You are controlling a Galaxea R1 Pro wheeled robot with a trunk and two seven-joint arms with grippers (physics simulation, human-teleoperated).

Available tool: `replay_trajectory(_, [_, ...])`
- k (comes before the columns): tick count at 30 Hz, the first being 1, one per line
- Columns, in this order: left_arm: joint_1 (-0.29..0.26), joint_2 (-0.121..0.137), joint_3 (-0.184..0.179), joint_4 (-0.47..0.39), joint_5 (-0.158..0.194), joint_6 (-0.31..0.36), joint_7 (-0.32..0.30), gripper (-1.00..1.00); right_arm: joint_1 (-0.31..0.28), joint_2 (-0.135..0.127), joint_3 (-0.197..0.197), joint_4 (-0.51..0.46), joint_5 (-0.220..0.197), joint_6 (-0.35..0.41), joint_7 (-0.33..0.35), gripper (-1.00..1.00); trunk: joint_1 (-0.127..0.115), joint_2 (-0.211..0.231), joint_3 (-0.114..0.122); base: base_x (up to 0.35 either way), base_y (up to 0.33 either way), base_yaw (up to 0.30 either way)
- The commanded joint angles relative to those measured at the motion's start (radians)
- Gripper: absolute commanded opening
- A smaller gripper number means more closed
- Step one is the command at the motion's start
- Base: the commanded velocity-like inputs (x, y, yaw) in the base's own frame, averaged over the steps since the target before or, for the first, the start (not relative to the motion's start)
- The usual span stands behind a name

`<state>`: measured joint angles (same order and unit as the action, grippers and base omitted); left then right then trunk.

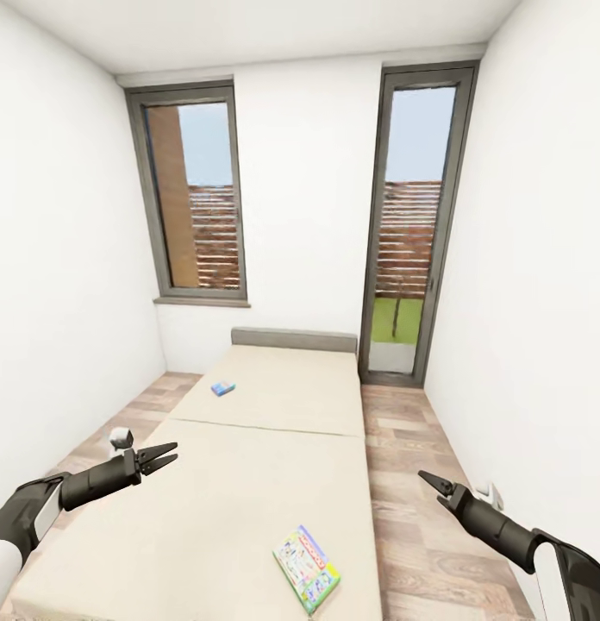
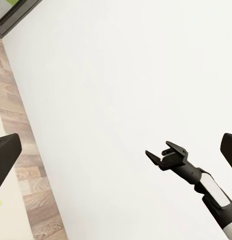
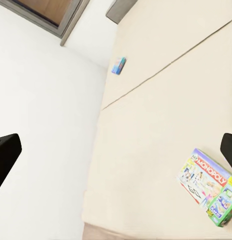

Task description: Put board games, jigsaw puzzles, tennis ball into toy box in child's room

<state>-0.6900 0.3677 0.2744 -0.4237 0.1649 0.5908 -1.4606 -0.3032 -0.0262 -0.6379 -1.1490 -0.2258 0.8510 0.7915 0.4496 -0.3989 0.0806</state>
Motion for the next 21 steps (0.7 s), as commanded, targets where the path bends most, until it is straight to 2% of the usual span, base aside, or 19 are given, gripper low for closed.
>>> replay_trajectory(1, [0.000, 0.000, 0.001, 0.000, 0.000, 0.011, -0.004, 1.00, -0.001, 0.000, -0.002, 0.001, 0.000, 0.005, 0.003, 1.00, 0.000, -0.001, -0.002, 0.000, -0.061, 0.000])
replay_trajectory(14, [0.000, 0.000, 0.001, 0.000, -0.001, 0.011, -0.003, 1.00, -0.001, 0.000, -0.002, 0.005, 0.002, 0.005, 0.003, 1.00, 0.000, -0.001, -0.024, 0.004, -0.017, 0.000])
replay_trajectory(21, [0.000, 0.000, 0.001, 0.000, -0.001, 0.011, -0.003, 1.00, -0.001, 0.001, -0.002, 0.004, 0.002, 0.004, 0.003, 1.00, 0.000, -0.001, -0.030, 0.153, 0.052, 0.000])
